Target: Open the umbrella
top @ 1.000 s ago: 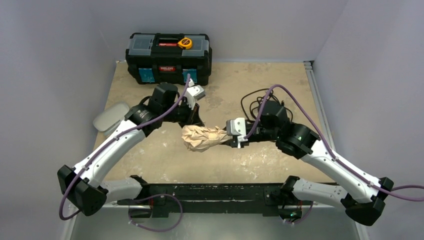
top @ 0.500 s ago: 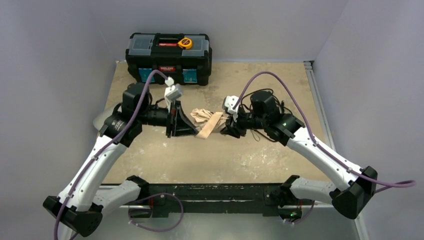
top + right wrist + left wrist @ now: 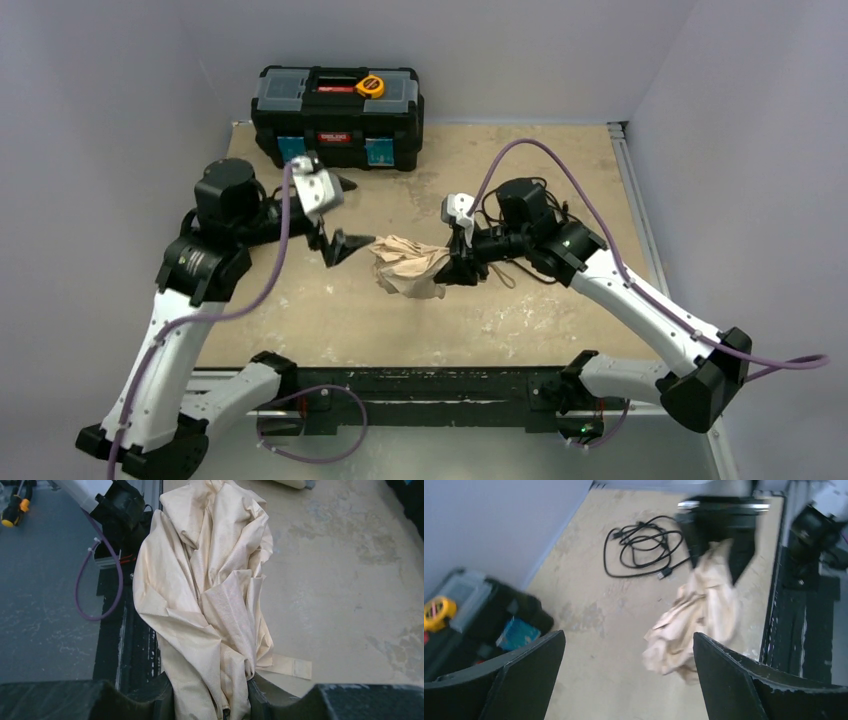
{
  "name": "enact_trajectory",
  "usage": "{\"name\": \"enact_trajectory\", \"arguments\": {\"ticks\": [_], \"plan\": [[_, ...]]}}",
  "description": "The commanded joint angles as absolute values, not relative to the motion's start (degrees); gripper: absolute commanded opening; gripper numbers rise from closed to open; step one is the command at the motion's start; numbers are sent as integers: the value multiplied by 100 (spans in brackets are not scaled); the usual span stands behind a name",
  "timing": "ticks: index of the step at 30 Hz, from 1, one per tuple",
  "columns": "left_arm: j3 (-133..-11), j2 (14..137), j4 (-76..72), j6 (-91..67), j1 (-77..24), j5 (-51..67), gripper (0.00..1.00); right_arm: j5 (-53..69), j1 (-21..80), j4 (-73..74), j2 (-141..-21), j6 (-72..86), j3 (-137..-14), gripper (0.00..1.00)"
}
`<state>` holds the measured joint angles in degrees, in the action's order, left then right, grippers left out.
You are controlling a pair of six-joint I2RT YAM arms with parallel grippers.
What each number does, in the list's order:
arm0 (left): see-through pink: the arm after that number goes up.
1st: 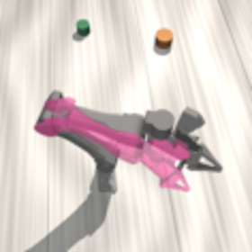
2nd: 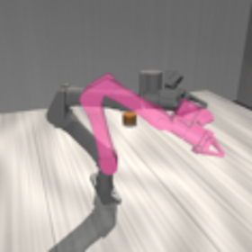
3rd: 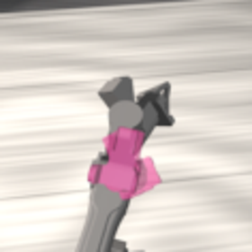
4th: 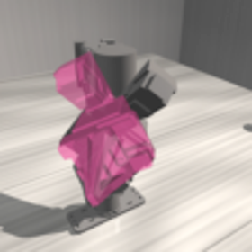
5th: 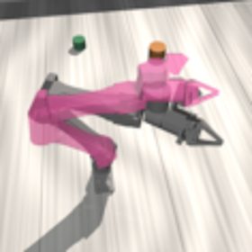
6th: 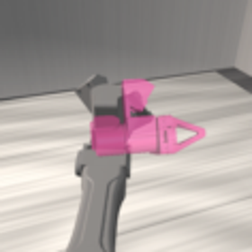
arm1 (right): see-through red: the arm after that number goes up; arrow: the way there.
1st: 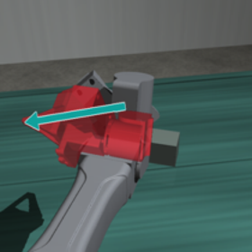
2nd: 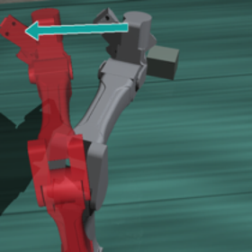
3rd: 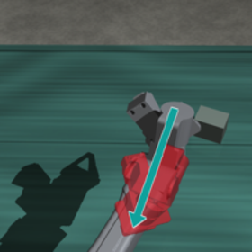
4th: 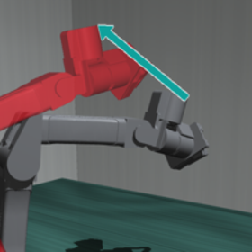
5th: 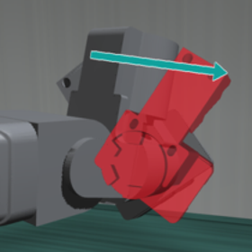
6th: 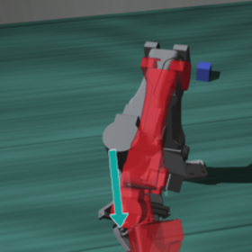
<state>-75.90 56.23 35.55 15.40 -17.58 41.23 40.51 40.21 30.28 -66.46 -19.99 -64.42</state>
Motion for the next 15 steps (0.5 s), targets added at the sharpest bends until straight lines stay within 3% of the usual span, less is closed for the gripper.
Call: {"name": "enact_trajectory", "arguments": {"ticks": [1, 6, 15], "plan": [[-8175, 5327, 5162, 4470, -2985, 4160, 100, 4248, 4017, 2442, -6857, -1128, -6769, 0], [-8023, 5503, 4855, 4464, -4545, 3018, 100, 4427, 3999, 2426, -7178, -664, -7039, 0], [-7241, 5984, 3859, 4809, -5494, 1133, 100, 5297, 3992, 2335, -7158, -452, -7184, 0]]}}
